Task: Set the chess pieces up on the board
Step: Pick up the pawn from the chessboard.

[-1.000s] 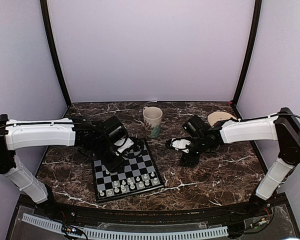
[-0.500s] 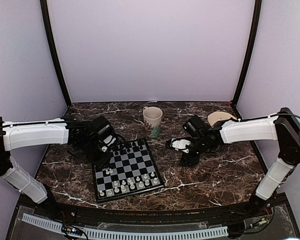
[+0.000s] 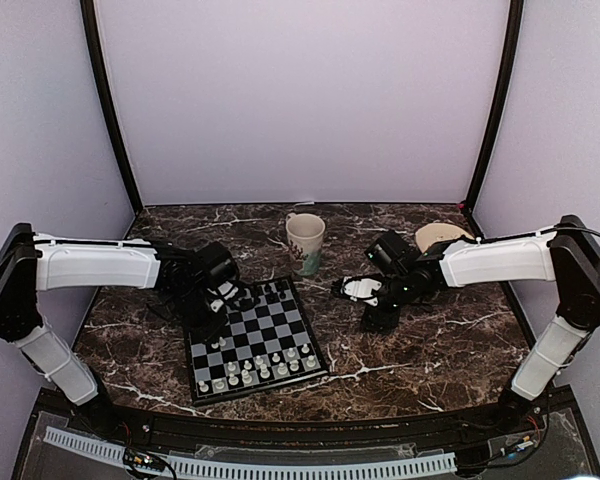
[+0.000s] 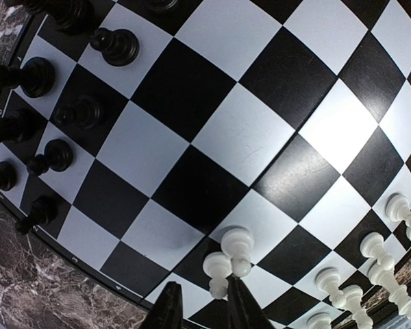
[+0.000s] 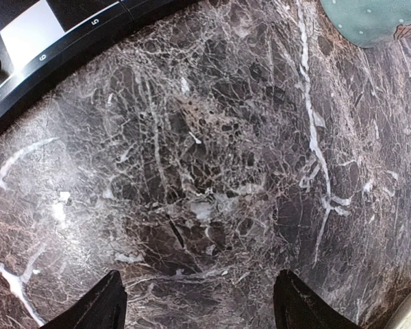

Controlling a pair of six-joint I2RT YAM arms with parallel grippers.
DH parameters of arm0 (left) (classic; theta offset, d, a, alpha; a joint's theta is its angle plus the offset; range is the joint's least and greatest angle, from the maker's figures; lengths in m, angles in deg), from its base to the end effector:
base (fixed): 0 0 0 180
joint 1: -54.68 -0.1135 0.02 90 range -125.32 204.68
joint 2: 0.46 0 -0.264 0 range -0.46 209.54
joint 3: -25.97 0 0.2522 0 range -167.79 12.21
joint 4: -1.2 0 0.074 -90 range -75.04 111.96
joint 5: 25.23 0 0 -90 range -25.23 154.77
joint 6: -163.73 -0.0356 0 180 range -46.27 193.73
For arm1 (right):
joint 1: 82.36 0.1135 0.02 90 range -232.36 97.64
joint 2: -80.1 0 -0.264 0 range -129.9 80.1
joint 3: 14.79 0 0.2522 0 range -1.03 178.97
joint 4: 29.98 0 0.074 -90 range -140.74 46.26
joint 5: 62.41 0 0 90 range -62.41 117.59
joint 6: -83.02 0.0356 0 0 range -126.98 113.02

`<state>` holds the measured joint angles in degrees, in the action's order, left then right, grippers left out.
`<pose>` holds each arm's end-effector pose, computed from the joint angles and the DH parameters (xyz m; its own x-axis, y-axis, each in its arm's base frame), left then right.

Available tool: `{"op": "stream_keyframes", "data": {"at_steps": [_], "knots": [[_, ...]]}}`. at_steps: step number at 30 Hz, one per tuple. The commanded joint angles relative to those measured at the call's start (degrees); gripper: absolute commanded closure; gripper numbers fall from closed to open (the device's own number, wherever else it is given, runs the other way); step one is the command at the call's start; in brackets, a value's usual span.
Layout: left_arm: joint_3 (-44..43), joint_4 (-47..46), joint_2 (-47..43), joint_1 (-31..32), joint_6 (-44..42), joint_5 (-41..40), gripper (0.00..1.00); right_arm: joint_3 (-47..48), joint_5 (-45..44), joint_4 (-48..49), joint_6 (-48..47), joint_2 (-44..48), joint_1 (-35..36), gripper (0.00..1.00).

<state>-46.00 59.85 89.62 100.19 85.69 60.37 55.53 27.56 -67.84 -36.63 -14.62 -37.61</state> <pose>0.2018 -0.2015 0.1925 -0.8122 0.5319 -0.2395 0.5424 0.8397 0.0256 0.2290 0.2270 0.1754 -0.1981 -0.8929 -0.4043 -0.9226 0.3091 -0.2307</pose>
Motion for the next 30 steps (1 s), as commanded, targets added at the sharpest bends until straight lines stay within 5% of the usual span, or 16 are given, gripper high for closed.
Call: {"op": "stream_keyframes", "data": {"at_steps": [1, 13, 30], "knots": [[-1.24, -0.47, 1.26, -0.25, -1.64, 1.87, 0.77, 1.02, -0.32, -0.13, -0.17, -0.84, 0.48, 0.26], [-2.98, 3.76, 2.75, -0.25, -1.49, 3.01, 0.94, 0.93, -0.67, -0.15, -0.25, -0.71, 0.45, 0.27], [1.59, 6.56, -3.84, 1.07, 0.84, 13.91, 0.97, 1.02, -0.49, -0.41, -0.28, -0.48, 0.51, 0.27]]}}
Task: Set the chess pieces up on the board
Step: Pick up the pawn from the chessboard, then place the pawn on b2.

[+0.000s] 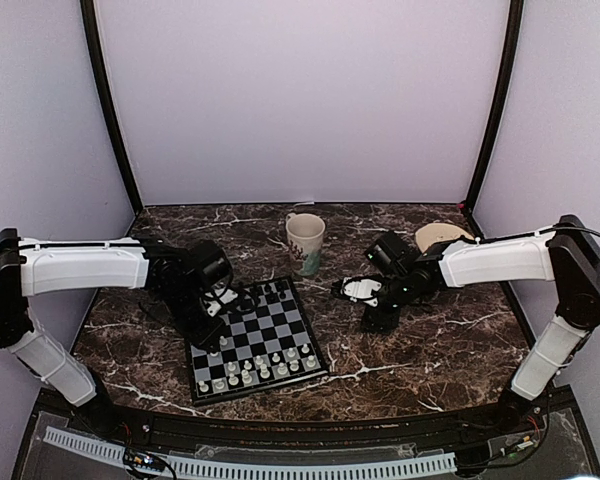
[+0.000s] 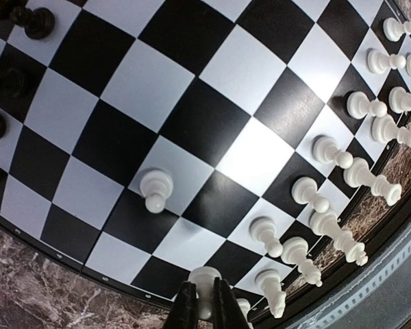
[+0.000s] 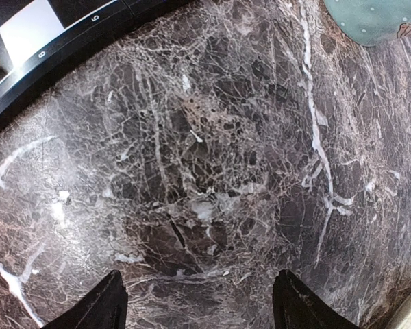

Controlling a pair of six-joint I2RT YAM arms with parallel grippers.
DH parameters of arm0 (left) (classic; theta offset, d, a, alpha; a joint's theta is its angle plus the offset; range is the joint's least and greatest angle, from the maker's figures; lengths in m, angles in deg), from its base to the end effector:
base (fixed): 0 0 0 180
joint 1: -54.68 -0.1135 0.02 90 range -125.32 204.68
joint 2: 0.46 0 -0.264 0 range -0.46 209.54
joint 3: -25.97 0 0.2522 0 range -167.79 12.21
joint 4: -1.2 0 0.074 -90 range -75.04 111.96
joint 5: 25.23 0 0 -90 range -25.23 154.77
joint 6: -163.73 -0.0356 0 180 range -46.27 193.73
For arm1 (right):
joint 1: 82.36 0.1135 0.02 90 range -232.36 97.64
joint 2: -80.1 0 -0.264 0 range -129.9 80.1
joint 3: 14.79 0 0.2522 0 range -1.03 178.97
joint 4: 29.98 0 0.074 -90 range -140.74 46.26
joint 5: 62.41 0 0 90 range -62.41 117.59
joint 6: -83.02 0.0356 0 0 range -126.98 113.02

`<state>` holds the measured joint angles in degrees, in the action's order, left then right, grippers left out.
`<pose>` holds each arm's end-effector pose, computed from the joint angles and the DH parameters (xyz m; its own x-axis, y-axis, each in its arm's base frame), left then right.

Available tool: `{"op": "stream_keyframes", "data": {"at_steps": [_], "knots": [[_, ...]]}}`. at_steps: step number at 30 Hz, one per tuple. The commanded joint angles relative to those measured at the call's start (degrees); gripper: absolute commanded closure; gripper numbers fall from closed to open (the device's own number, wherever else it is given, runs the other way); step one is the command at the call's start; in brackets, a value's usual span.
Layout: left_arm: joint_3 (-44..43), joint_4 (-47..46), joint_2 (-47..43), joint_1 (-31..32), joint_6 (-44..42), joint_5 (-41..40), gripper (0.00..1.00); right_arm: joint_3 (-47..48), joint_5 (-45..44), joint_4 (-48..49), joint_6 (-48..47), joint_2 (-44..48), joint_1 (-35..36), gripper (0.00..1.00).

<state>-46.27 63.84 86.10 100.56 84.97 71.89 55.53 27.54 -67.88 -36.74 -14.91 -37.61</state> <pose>0.1870 -0.1992 0.2081 -0.8078 0.5552 -0.1978 0.5856 0.7942 -0.1624 0.2292 0.2271 0.1738 -0.1980 -0.8952 -0.3993 -0.9239 0.3065 -0.2292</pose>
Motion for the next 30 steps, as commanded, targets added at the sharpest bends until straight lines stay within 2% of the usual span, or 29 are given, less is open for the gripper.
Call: {"op": "stream_keyframes", "data": {"at_steps": [1, 8, 30], "knots": [[2.06, 2.47, -0.28, 0.91, 1.85, 2.64, 0.97, 1.01, -0.47, -0.38, -0.20, -0.19, 0.50, 0.27], [3.06, 0.88, 1.58, 3.17, 3.02, 4.31, 0.96, 1.24, -0.21, -0.51, -0.15, -0.65, 0.60, 0.27], [1.68, -0.63, 5.66, 4.29, 2.34, 2.69, 0.92, 1.01, -0.39, -0.47, -0.28, -0.74, 0.64, 0.27]]}}
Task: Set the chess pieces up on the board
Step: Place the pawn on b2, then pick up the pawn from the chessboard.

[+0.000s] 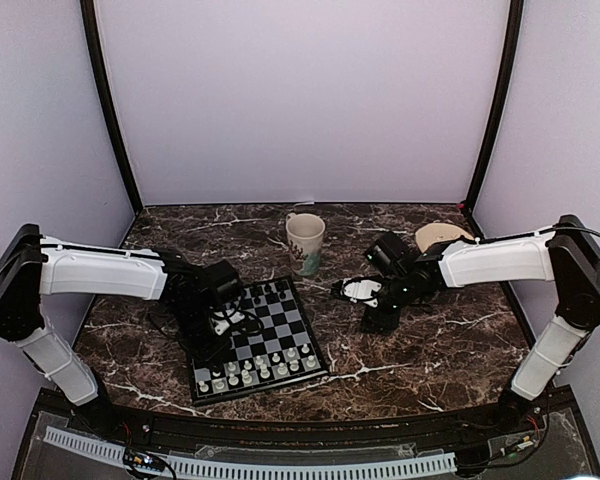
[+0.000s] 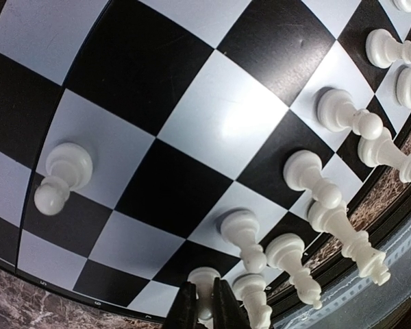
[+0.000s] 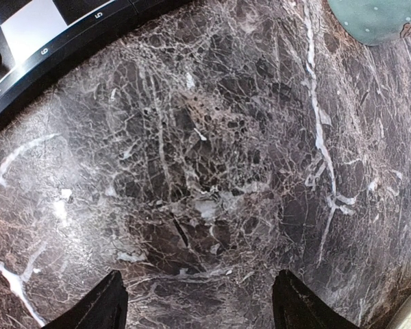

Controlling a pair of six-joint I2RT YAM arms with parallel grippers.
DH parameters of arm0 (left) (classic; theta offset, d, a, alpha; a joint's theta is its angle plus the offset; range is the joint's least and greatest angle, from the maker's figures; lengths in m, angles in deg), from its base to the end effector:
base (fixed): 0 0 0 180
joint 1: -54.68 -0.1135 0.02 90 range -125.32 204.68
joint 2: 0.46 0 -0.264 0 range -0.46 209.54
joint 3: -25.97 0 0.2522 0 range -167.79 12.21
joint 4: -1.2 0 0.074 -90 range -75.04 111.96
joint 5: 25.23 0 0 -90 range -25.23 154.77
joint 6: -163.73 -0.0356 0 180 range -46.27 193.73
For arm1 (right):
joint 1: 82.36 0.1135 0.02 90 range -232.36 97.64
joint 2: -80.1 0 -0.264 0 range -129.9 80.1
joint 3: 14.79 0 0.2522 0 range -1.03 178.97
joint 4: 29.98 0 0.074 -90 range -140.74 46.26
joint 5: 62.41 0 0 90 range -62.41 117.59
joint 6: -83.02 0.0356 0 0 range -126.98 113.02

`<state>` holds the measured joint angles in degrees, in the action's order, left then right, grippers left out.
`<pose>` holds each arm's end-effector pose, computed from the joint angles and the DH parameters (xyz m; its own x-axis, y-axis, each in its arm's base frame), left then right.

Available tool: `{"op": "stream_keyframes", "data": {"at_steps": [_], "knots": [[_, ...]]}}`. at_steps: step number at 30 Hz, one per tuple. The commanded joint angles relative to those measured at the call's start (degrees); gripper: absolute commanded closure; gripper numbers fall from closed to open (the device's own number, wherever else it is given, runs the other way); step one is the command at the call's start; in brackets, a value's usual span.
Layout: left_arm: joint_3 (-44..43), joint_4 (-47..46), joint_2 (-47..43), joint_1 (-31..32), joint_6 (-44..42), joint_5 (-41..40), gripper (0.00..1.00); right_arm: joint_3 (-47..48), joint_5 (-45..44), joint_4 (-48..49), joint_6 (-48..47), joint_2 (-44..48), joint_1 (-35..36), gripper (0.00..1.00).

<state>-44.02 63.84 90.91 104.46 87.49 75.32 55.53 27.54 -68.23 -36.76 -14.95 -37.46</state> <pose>0.1710 -0.2123 0.1771 -0.8053 0.5901 -0.0579 0.5883 0.7831 -0.2017 0.2282 0.2273 0.1733 -0.1972 -0.8977 -0.3939 -0.9258 0.3027 -0.2263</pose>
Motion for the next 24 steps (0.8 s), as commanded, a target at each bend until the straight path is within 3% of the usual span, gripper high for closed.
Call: {"op": "stream_keyframes", "data": {"at_steps": [1, 14, 24], "knots": [[-0.63, -0.59, 0.65, 0.41, -0.11, -1.21, 0.91, 1.01, -0.39, -0.12, -0.24, -0.75, 0.53, 0.27], [-1.29, 0.20, -0.04, 0.67, 0.09, -2.80, 0.79, 1.10, -0.39, -0.28, -0.31, -0.85, 0.58, 0.28], [-8.45, 3.67, -3.27, 0.67, -0.88, -5.73, 0.70, 1.11, -0.30, -0.47, -0.29, -0.84, 0.62, 0.27]]}}
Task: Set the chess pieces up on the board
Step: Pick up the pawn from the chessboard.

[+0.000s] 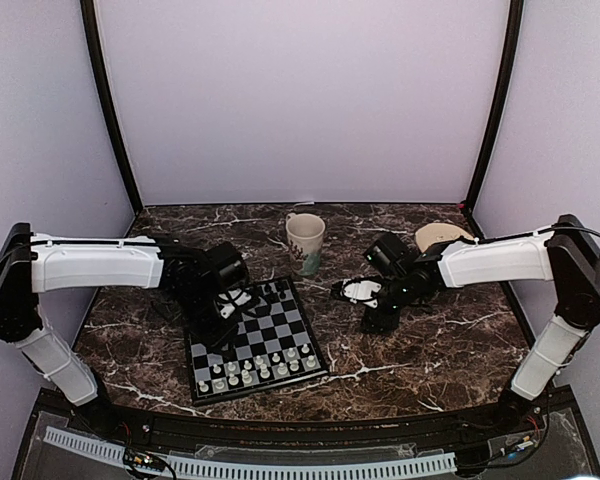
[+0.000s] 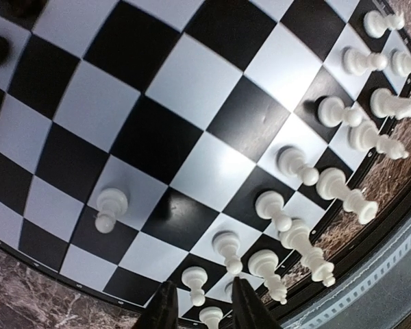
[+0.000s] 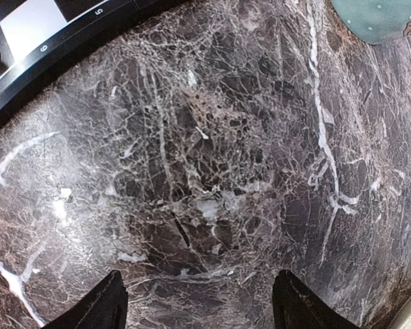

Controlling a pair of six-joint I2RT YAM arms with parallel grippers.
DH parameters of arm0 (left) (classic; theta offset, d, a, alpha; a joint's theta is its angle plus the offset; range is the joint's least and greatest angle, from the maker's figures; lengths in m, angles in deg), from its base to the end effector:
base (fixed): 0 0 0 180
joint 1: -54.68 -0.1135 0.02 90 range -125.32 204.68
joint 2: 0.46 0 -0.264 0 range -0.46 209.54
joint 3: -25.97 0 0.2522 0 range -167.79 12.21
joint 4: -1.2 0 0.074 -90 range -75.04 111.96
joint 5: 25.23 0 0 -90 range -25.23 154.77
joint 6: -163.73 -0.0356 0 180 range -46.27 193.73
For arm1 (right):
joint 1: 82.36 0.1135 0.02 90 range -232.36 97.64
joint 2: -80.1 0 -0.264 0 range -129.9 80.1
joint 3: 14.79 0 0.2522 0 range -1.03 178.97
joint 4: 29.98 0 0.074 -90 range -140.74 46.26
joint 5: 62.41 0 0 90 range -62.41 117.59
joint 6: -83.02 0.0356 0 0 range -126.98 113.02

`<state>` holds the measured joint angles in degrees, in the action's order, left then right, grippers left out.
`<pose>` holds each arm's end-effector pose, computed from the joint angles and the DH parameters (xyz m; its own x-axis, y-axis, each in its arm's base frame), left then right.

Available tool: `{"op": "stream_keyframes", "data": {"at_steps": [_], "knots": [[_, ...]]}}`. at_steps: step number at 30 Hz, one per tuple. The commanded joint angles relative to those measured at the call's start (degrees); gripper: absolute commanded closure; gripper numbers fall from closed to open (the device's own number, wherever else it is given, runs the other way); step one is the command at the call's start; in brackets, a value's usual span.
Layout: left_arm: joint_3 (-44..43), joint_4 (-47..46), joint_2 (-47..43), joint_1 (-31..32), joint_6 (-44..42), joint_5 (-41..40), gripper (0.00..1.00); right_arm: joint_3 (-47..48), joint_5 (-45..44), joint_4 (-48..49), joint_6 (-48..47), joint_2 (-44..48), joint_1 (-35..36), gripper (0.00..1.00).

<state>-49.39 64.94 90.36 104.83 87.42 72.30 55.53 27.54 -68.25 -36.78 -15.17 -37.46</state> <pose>0.1805 -0.2236 0.2029 -0.7954 0.5868 -0.1516 0.6058 0.7774 -0.1694 0.2283 0.2275 0.1722 -0.1981 -0.8990 -0.3906 -0.9266 0.3017 -0.2246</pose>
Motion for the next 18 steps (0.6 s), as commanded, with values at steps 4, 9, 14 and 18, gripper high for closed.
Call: {"op": "stream_keyframes", "data": {"at_steps": [4, 9, 14, 18], "knots": [[-4.05, 1.45, -1.60, 0.21, -0.91, -6.67, 0.69, 1.10, -0.34, -0.44, -0.30, -0.60, 0.62, 0.27], [-5.46, 0.83, 2.25, 0.19, -1.22, -8.92, 0.69, 1.02, -0.47, -0.41, -0.26, -0.45, 0.62, 0.27], [-6.23, 0.47, 5.27, 0.20, -1.67, -11.73, 0.68, 0.93, -0.65, -0.34, -0.42, -0.40, 0.62, 0.27], [-6.62, -0.21, 6.46, 0.12, -2.27, -12.66, 0.69, 0.93, -0.65, -0.35, -0.35, -0.53, 0.61, 0.27]]}}
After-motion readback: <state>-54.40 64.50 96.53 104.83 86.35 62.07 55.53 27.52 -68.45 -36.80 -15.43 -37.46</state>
